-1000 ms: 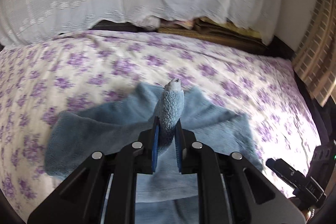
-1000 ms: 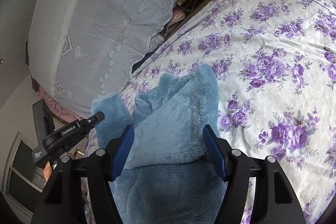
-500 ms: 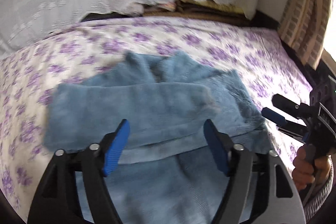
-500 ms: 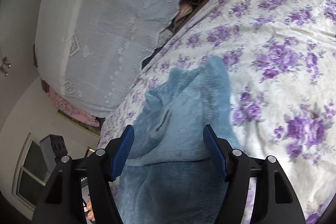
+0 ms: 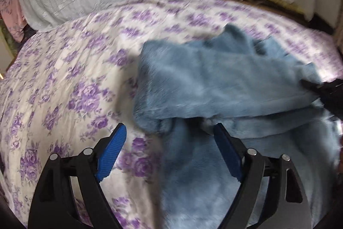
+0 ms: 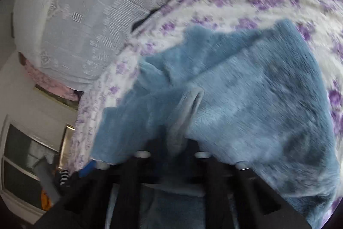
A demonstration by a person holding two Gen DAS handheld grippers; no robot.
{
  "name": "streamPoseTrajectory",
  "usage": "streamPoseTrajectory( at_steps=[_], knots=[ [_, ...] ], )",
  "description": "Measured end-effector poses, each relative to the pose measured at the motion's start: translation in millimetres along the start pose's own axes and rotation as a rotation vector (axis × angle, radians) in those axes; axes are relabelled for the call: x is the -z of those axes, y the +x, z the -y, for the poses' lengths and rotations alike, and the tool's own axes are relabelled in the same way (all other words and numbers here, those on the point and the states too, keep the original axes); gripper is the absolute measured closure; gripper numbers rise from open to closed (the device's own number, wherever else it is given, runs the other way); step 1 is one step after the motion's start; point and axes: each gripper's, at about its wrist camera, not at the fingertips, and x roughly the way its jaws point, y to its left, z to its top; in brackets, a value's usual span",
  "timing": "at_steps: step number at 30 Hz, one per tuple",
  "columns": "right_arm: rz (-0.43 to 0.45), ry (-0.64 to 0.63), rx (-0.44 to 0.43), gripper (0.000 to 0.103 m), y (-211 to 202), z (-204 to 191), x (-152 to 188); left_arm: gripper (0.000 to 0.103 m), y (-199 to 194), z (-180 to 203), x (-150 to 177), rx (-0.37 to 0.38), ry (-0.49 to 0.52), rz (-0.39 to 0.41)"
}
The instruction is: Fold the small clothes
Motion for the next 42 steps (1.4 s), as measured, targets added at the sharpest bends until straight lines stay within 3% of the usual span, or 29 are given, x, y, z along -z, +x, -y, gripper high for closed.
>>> streamPoseTrajectory(
  at_steps=[2,4,8,9,11,14,18,20,23,26,27,29,31,32,33,35,39,42],
  knots=[
    [0.072,-0.020,-0.022,0.094,-18.6,-3.6,-4.2,0.022,0.9,-2.9,1.2,0.017,-0.012,-0.001],
    [0.153,-0.052,0.017,0.094,-42.5,0.1,-10.4,0.016,0.7,-4.1,2.9,0.010,-0.013,0.005],
    [0.094,-0.016,0.146,0.094,-46.0,51.9,-14.6,0.009,14.1,-4.7,7.7,0.000,-0.015,-0.038],
    [0.089,0.011,0.149,0.096,-45.6,64.0,-11.9,0.009,18.5,-5.9,9.3,0.013,-0.021,-0.061],
    [0.092,0.077,0.070,0.094,-50.4,84.4,-6.7,0.009,18.0,-8.0,8.9,0.025,-0.033,-0.069],
    [0.123,0.087,0.062,0.083,-65.2,79.4,-9.1,0.010,-2.8,-10.0,5.3,0.073,-0.032,-0.027],
    [0.288,-0.045,0.123,0.078,-100.6,38.9,-15.7,0.010,-35.5,-8.9,-20.3,0.111,-0.063,0.095],
    [0.276,-0.080,0.088,0.071,-99.7,25.4,-25.1,0.010,-32.3,-0.8,-40.1,0.131,-0.069,0.091],
    [0.179,-0.077,0.003,0.067,-71.4,11.9,-34.7,0.010,-5.0,19.2,-67.3,0.176,-0.071,0.042],
    [0.068,-0.058,0.005,0.066,-22.3,15.1,-33.2,0.010,44.5,34.1,-74.8,0.094,-0.048,-0.059],
    [0.048,-0.041,0.025,0.079,-14.0,25.0,-31.8,0.005,62.9,34.1,-72.4,0.059,-0.045,-0.103],
    [0.050,-0.029,0.035,0.103,-6.2,49.3,-26.3,0.004,85.7,12.3,-61.0,0.182,-0.144,-0.138],
    [0.050,0.030,-0.001,0.103,-18.2,64.7,-27.8,0.004,76.2,-8.3,-56.8,0.220,-0.212,-0.121],
    [0.059,0.036,0.019,0.095,-25.7,64.8,-28.2,0.004,68.6,-16.0,-54.7,0.197,-0.232,-0.113],
    [0.100,0.008,0.084,0.080,-38.8,59.5,-27.1,0.005,59.8,-21.2,-52.8,0.173,-0.246,-0.093],
    [0.158,-0.055,0.113,0.054,-55.3,41.3,-19.2,0.005,36.8,-24.2,-50.3,0.163,-0.239,-0.041],
    [0.102,-0.174,0.032,0.050,-48.2,0.9,3.5,0.005,15.9,3.5,-42.2,0.251,-0.117,-0.019],
    [-0.019,-0.234,0.036,0.046,-20.0,-5.7,28.6,0.004,35.1,36.9,-18.8,0.143,0.043,-0.068]
  ],
)
